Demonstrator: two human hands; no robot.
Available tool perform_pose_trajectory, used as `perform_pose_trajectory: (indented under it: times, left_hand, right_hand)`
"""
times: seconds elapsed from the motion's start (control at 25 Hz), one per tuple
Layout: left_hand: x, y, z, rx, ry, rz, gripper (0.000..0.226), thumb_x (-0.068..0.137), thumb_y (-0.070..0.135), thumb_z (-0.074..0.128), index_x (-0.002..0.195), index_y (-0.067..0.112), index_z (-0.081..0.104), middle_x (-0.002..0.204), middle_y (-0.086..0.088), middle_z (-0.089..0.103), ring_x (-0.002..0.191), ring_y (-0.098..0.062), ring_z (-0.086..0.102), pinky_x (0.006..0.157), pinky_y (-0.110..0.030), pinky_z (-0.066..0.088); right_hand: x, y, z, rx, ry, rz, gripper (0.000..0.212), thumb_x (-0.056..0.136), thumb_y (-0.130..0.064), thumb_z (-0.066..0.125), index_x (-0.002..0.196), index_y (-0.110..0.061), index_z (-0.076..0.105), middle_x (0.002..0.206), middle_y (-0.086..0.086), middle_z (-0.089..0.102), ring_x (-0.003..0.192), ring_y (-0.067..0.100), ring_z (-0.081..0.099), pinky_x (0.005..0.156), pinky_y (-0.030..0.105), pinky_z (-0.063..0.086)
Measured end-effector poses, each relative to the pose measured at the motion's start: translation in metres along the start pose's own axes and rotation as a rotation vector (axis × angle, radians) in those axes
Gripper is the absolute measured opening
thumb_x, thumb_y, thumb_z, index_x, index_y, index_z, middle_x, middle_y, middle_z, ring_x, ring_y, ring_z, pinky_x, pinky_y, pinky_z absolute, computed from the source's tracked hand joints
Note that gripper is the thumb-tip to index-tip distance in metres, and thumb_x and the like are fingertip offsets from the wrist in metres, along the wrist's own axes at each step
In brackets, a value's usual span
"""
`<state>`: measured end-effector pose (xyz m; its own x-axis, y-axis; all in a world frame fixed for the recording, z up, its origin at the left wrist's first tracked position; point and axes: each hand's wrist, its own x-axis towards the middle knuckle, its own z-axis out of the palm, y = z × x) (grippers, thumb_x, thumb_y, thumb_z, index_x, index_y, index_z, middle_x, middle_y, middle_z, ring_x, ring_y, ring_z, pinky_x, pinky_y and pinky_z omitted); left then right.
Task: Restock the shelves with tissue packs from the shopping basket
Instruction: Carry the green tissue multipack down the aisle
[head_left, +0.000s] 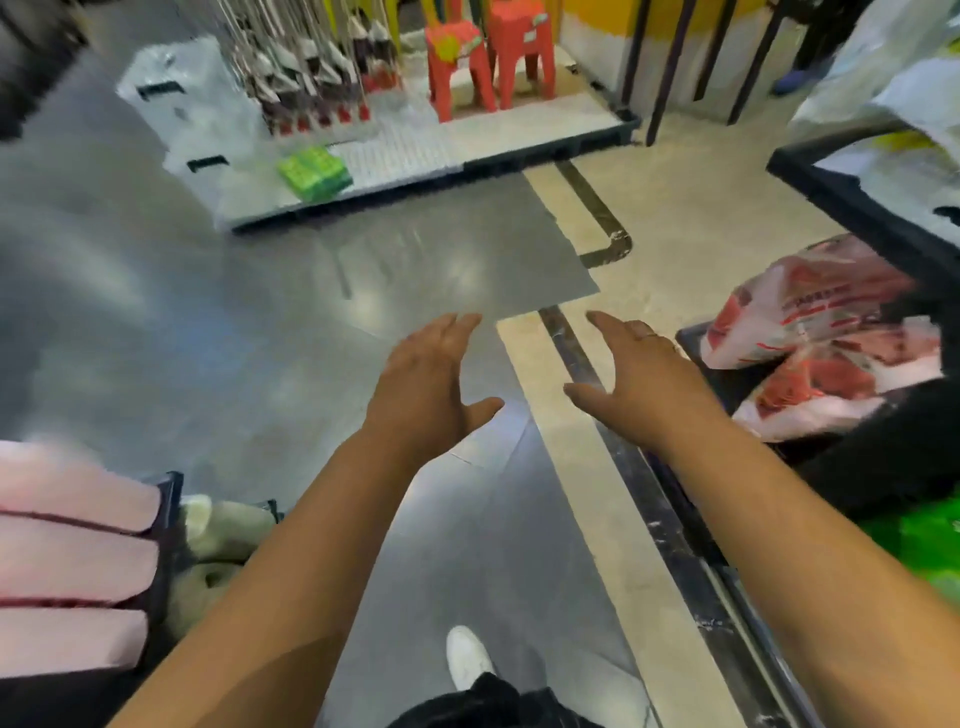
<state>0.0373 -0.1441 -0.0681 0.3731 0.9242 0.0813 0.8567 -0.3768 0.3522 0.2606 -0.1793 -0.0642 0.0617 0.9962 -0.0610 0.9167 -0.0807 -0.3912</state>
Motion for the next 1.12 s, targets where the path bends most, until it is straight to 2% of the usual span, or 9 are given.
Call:
perform_pose_trajectory:
  times: [0.12, 0.24, 0.44, 0.64, 0.8, 0.96, 1.12]
  left_hand:
    - [0.024, -0.074, -0.032, 0.000, -0.018, -0.084, 0.094, 0.081, 0.048, 0.069, 0.153, 0.028, 0.011, 0.158, 0.003, 0.022, 0.144, -0.018, 0.021, 0.119, -0.034, 0.018]
    - [0.049, -0.140, -0.058, 0.009, 0.015, -0.137, 0.091, 0.081, 0.047, 0.071, 0.151, 0.027, 0.016, 0.155, 0.002, 0.027, 0.142, -0.019, 0.025, 0.116, -0.034, 0.021]
    - [0.115, -0.230, -0.078, 0.031, 0.003, -0.259, 0.091, 0.081, 0.049, 0.069, 0.152, 0.030, 0.015, 0.158, 0.002, 0.022, 0.143, -0.020, 0.022, 0.117, -0.038, 0.021]
    - [0.225, -0.318, -0.095, 0.074, 0.037, -0.336, 0.092, 0.080, 0.052, 0.069, 0.152, 0.029, 0.016, 0.157, 0.000, 0.022, 0.144, -0.021, 0.022, 0.118, -0.046, 0.019]
    - [0.329, -0.387, -0.122, 0.111, 0.075, -0.393, 0.092, 0.079, 0.053, 0.069, 0.152, 0.028, 0.017, 0.157, -0.002, 0.024, 0.143, -0.023, 0.022, 0.118, -0.045, 0.019]
    - [0.422, -0.463, -0.150, 0.150, 0.090, -0.470, 0.093, 0.079, 0.052, 0.069, 0.152, 0.027, 0.017, 0.156, -0.004, 0.024, 0.143, -0.023, 0.022, 0.118, -0.045, 0.017]
    - [0.510, -0.558, -0.159, 0.203, 0.065, -0.493, 0.094, 0.078, 0.053, 0.069, 0.152, 0.029, 0.016, 0.156, -0.004, 0.024, 0.143, -0.024, 0.022, 0.119, -0.045, 0.014]
  right_hand:
    - [0.062, -0.062, 0.023, -0.009, -0.012, -0.035, 0.081, 0.084, -0.052, 0.062, 0.150, -0.030, 0.023, 0.148, 0.007, 0.038, 0.129, 0.032, 0.042, 0.098, 0.042, 0.040]
    - [0.120, -0.114, 0.042, -0.002, -0.023, -0.083, 0.080, 0.084, -0.053, 0.062, 0.150, -0.030, 0.023, 0.147, 0.008, 0.040, 0.130, 0.032, 0.042, 0.099, 0.043, 0.039]
    - [0.240, -0.183, 0.070, 0.030, -0.096, -0.147, 0.080, 0.085, -0.051, 0.063, 0.150, -0.030, 0.022, 0.148, 0.009, 0.037, 0.131, 0.031, 0.040, 0.100, 0.044, 0.041]
    - [0.396, -0.229, 0.089, 0.048, -0.158, -0.224, 0.081, 0.085, -0.052, 0.062, 0.150, -0.032, 0.020, 0.148, 0.008, 0.033, 0.129, 0.030, 0.042, 0.099, 0.044, 0.044]
    - [0.528, -0.274, 0.093, -0.020, -0.179, -0.321, 0.080, 0.085, -0.054, 0.059, 0.151, -0.032, 0.019, 0.147, 0.007, 0.032, 0.128, 0.029, 0.042, 0.095, 0.040, 0.045]
    - [0.649, -0.323, 0.103, -0.070, -0.199, -0.378, 0.080, 0.085, -0.055, 0.059, 0.151, -0.030, 0.021, 0.147, 0.008, 0.033, 0.129, 0.031, 0.041, 0.100, 0.043, 0.044]
    - [0.775, -0.374, 0.128, -0.138, -0.197, -0.396, 0.081, 0.084, -0.056, 0.058, 0.151, -0.031, 0.020, 0.145, 0.008, 0.035, 0.127, 0.031, 0.041, 0.098, 0.044, 0.045]
